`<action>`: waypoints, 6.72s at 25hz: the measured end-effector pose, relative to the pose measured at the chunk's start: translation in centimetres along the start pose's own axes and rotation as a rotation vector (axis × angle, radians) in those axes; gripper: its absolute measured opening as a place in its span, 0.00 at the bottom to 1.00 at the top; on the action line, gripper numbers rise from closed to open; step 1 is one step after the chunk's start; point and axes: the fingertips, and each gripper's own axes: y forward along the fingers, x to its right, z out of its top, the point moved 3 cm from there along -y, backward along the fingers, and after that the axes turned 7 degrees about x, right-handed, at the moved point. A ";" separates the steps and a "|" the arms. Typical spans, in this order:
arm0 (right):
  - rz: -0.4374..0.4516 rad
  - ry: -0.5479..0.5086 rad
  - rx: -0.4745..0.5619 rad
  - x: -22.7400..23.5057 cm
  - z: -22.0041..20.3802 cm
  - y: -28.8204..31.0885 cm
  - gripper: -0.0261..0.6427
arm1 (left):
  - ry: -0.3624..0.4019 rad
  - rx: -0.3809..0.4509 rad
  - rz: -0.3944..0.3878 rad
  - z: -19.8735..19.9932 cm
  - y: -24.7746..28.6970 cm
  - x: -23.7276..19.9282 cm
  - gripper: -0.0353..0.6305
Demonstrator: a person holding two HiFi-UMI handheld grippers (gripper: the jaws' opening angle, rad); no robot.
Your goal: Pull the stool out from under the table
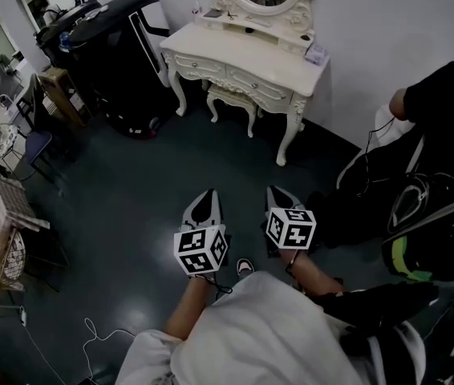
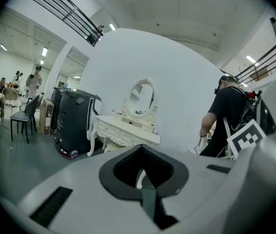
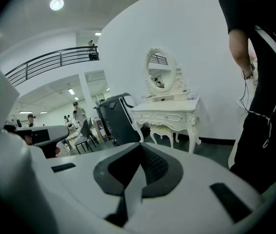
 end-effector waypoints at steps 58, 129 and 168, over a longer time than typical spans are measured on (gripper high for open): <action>-0.169 0.002 -0.078 -12.2 8.3 38.4 0.04 | -0.138 -0.069 -0.030 7.7 29.5 -35.7 0.06; -0.522 0.355 -0.165 13.8 -7.4 67.7 0.04 | 0.096 -0.615 -0.359 -18.7 68.8 -39.5 0.06; -0.671 0.217 0.006 30.8 -26.4 82.9 0.18 | 0.205 -0.411 -0.246 -43.1 87.4 -52.0 0.23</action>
